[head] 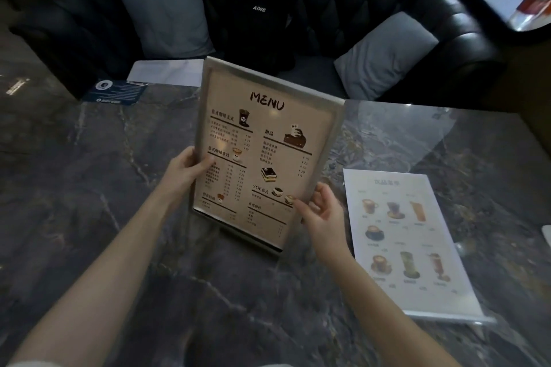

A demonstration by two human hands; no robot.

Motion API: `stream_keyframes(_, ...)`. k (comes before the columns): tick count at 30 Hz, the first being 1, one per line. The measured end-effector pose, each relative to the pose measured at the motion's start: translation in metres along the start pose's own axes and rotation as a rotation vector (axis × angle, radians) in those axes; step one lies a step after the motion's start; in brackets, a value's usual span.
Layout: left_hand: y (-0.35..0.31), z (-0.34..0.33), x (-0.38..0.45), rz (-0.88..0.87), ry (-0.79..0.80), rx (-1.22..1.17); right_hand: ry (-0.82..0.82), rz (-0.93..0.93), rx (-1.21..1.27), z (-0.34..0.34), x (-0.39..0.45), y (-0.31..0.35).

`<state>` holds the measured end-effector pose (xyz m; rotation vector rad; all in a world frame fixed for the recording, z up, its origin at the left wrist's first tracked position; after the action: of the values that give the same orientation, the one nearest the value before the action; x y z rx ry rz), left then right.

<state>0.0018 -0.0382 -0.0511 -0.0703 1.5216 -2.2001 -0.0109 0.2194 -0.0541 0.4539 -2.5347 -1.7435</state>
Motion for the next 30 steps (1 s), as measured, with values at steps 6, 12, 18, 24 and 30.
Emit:
stream_keyframes(6, 0.024, 0.003, -0.002, 0.023, -0.021, -0.152, -0.021, 0.075, -0.046, -0.004, -0.009, -0.006)
stream_keyframes(12, 0.029, 0.004, -0.001, 0.011, 0.039, -0.121, -0.019, 0.075, -0.067, -0.003, -0.016, -0.013)
stream_keyframes(18, 0.039, 0.009, 0.000, 0.024, 0.011, -0.129, -0.019, 0.026, -0.064, -0.007, -0.027, -0.023)
stream_keyframes(24, 0.040, 0.008, -0.003, 0.008, -0.046, -0.058, -0.011, 0.000, -0.111, -0.007, -0.029, -0.027)
stream_keyframes(30, 0.035, 0.011, -0.009, -0.049, -0.040, 0.074, 0.072, 0.078, -0.429, -0.006, -0.028, -0.020)
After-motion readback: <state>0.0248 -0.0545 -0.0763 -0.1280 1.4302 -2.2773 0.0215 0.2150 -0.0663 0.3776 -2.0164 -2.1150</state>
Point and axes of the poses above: each hand's wrist, its own x-axis towards the middle knuckle, its own z-axis out of the back of the hand, y = z × x, the point moved 3 cm from there along x, towards the middle knuckle, and after that the axes turned 15 degrees about x, right-handed, at the moved point
